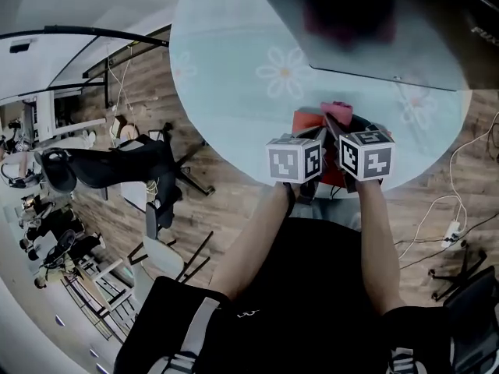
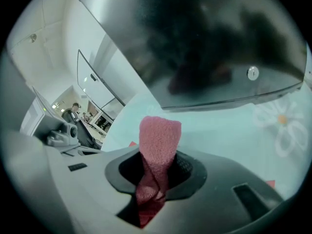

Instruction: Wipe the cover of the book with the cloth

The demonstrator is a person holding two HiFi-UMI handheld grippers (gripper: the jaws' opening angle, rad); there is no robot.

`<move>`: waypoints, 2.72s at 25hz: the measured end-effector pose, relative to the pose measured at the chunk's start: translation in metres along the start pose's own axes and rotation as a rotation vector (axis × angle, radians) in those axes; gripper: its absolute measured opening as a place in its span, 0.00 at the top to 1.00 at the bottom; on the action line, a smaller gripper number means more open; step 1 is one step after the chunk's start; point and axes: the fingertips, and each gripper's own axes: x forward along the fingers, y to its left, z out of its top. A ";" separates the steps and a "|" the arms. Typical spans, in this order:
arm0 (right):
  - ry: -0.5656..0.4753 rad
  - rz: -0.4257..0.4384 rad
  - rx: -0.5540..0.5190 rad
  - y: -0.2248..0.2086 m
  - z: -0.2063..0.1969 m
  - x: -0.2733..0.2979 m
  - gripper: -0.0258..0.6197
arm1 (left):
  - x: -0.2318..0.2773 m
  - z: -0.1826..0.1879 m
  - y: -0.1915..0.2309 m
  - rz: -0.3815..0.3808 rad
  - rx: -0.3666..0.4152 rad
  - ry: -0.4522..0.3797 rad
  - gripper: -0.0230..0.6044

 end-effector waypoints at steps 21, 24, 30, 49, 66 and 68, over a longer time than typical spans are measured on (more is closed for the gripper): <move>-0.081 -0.030 0.129 -0.044 -0.012 -0.046 0.81 | 0.027 -0.017 -0.058 -0.022 0.257 0.100 0.94; -0.095 -0.043 0.150 -0.062 -0.017 -0.059 0.81 | 0.039 -0.023 -0.076 -0.045 0.277 0.113 0.94; -0.135 -0.060 0.194 -0.079 -0.016 -0.074 0.81 | 0.047 -0.022 -0.094 -0.058 0.313 0.125 0.94; -0.291 -0.186 0.182 -0.083 -0.007 -0.116 0.81 | 0.044 -0.026 -0.121 -0.157 0.358 0.120 0.94; -0.251 -0.050 0.063 0.057 0.003 -0.082 0.81 | -0.068 -0.018 0.046 -0.047 0.005 -0.092 0.94; -0.230 -0.006 0.035 0.077 0.002 -0.062 0.81 | -0.078 -0.016 0.059 -0.041 -0.012 -0.128 0.94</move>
